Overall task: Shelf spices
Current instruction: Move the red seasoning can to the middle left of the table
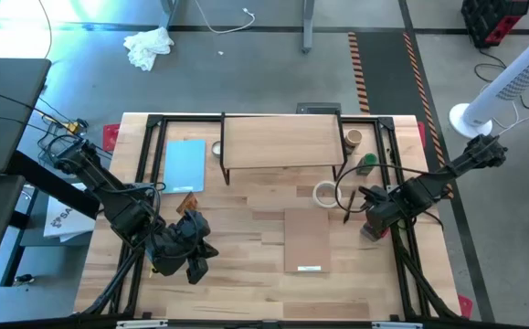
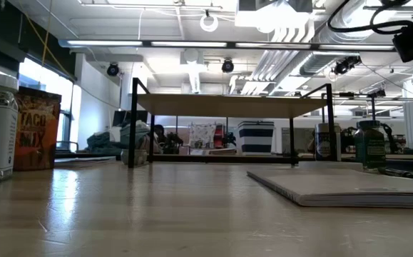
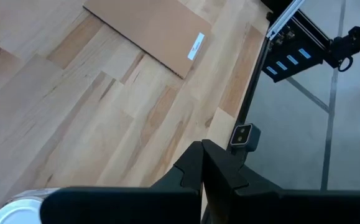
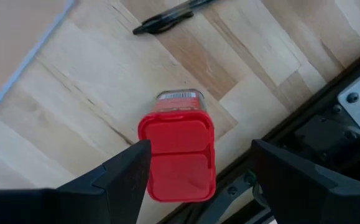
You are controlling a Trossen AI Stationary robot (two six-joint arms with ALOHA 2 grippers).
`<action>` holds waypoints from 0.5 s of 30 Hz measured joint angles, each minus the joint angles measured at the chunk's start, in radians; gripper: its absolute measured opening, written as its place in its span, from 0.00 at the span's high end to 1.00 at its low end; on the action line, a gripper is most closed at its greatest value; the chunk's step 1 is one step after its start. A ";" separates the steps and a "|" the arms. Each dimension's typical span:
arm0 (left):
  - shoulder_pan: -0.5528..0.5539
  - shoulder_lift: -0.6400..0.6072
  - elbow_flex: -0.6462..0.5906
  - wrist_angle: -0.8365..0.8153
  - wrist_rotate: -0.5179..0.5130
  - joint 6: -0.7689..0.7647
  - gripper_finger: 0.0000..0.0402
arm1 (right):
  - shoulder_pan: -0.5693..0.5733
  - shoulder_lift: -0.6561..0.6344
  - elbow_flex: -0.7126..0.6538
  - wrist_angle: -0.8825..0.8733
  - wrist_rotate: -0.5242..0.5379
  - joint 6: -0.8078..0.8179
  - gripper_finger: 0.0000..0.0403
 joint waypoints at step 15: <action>0.003 0.000 0.000 0.001 0.028 -0.025 1.00 | 0.000 0.034 -0.051 0.095 0.001 0.006 0.32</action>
